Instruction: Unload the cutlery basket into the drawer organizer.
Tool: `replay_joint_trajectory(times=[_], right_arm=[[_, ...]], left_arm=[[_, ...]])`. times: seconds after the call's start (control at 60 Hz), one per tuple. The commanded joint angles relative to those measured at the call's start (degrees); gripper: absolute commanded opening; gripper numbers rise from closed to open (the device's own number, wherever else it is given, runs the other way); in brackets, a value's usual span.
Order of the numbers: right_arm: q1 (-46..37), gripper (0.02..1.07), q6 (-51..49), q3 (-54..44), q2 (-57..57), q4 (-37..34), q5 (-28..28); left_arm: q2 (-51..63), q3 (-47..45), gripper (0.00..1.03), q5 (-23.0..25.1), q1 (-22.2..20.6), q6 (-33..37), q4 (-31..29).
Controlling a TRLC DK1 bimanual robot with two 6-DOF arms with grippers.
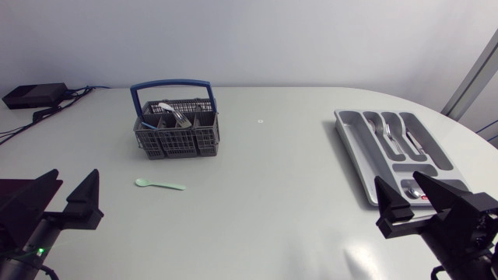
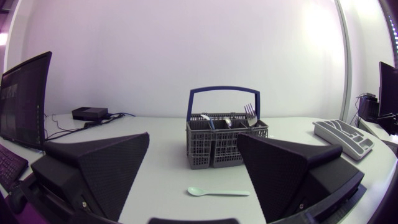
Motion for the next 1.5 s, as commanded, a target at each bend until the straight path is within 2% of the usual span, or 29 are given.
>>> replay_joint_trajectory(times=[0.0,0.317,0.45,0.717,1.017,1.183,1.283,1.333,1.367,1.483], right_arm=[[0.4,1.02,-0.1,-1.1,0.3,0.2,-0.1],[0.6,1.02,0.5,-1.1,-0.3,1.4,1.3],[2.4,1.02,1.0,0.7,5.1,4.0,2.6],[6.8,1.02,1.0,7.8,19.6,9.5,3.1],[11.7,1.02,0.7,17.6,41.8,13.9,4.9],[14.9,1.02,0.6,26.1,51.8,8.5,5.9],[18.6,1.02,-1.3,34.1,60.5,0.7,6.6],[20.3,1.02,-2.8,37.2,63.7,-2.0,6.6],[21.7,1.02,-3.1,39.0,66.0,-3.3,6.5],[24.9,1.02,-5.7,43.3,71.8,-5.0,4.3]], left_arm=[[-0.7,-1.9,0.99,-0.7,-0.2,-0.3,-0.8],[-0.6,-0.6,0.99,-0.7,0.1,-0.2,-0.8],[1.4,1.6,0.99,-0.7,0.2,-0.4,-0.6],[19.1,11.9,0.99,-0.7,1.0,-2.4,0.6],[41.3,23.6,0.93,-0.4,1.0,-4.3,0.0],[51.1,31.3,0.93,-0.3,3.0,-2.8,-4.5],[59.1,37.4,0.91,-0.3,4.5,0.9,-8.9],[62.6,40.5,0.91,1.2,4.7,5.1,-12.3],[65.1,42.5,0.92,4.5,5.5,12.6,-14.4],[69.3,45.4,0.92,9.2,8.7,11.9,-14.1]])
